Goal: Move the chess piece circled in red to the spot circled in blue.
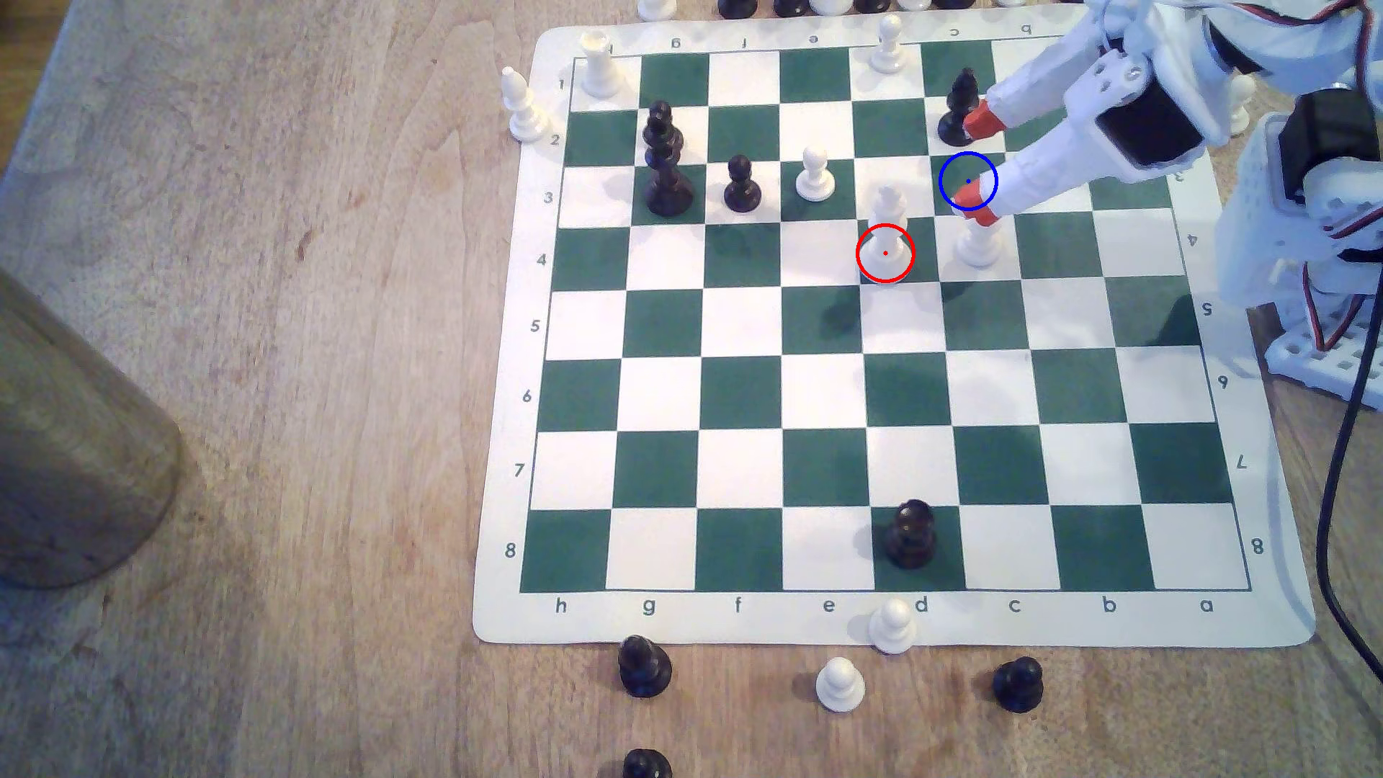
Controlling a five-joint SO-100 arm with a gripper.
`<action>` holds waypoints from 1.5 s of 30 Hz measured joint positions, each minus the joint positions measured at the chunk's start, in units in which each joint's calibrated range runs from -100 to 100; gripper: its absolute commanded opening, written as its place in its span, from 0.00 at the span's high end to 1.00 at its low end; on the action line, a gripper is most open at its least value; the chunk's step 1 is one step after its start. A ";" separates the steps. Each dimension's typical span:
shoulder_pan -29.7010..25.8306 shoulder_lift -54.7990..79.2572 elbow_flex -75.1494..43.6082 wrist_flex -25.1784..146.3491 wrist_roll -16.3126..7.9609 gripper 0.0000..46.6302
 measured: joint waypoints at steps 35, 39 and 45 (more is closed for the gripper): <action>0.88 8.63 21.24 -30.52 -3.37 0.55; 0.88 8.63 21.24 -32.19 -3.37 0.55; 0.88 11.48 21.24 -34.50 -2.59 0.56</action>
